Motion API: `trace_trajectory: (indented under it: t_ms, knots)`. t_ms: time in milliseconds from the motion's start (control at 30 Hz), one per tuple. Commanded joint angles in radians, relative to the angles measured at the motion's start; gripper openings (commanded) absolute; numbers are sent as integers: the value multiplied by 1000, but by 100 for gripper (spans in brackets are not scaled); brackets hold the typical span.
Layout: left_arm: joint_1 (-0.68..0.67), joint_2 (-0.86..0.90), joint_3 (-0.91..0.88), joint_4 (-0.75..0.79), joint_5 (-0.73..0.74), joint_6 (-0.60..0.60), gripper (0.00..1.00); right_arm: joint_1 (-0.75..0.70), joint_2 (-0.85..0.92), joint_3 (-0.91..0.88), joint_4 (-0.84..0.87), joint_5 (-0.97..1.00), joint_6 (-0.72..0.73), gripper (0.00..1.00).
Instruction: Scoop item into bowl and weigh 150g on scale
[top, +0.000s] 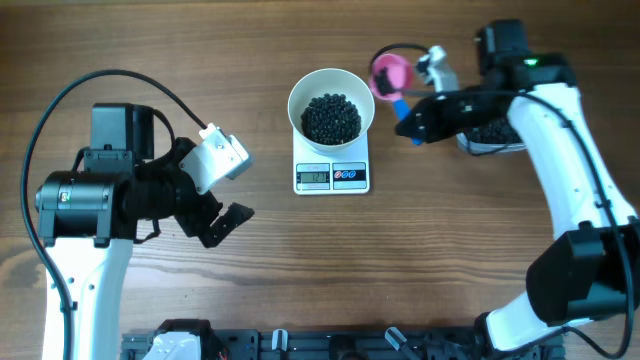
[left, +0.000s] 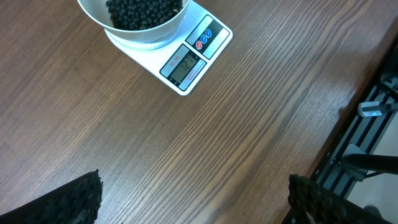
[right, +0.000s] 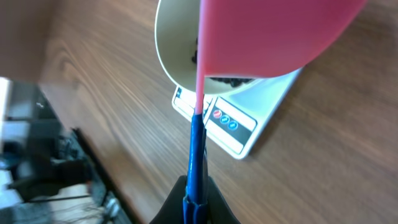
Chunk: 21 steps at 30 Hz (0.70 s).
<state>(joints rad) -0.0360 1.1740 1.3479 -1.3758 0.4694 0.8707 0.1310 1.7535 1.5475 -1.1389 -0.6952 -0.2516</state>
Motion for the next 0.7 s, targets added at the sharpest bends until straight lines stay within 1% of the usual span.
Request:
trace_trajectory:
  t_ms: [0,133,233,333,433,500,667]
  knots:
    - [8,-9,18,2,9,16,100,96,-32,27,51,231,16,4]
    - [8,-9,18,2,9,16,100,197,-32,27,130,536,4,4]
    - [8,-9,18,2,9,16,100,251,-32,27,145,626,-69,4]
    - [8,-9,18,2,9,16,100,307,-31,27,156,758,-124,4]
    - [8,-9,18,2,9,16,100,345,-31,27,177,850,-199,4]
    - [8,-9,18,2,9,16,100,357,-31,27,192,868,-239,4]
    - [8,-9,18,2,9,16,100,357,-31,27,216,913,-261,4]
